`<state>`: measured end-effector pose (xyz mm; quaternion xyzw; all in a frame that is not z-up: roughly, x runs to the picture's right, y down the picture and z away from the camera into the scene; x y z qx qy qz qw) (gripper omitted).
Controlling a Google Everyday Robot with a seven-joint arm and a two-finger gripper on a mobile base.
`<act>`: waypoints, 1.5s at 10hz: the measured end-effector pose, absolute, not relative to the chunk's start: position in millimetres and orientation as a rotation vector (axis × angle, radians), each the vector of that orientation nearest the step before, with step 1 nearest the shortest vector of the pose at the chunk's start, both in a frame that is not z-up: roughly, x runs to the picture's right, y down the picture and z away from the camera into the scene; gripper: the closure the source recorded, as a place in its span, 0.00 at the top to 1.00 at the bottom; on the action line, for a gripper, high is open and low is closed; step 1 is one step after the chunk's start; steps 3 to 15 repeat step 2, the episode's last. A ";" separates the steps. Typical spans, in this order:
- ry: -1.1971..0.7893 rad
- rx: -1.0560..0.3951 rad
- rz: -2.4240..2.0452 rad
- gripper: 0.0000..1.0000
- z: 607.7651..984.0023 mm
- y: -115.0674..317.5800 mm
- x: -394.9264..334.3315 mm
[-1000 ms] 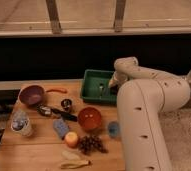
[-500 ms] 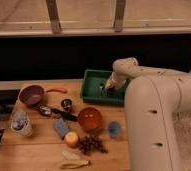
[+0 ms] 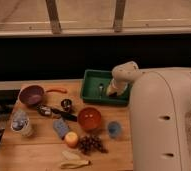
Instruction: Wipe tray with eraser
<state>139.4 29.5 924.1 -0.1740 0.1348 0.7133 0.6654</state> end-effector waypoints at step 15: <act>0.335 -0.348 1.637 0.00 938.3 14.5 162.6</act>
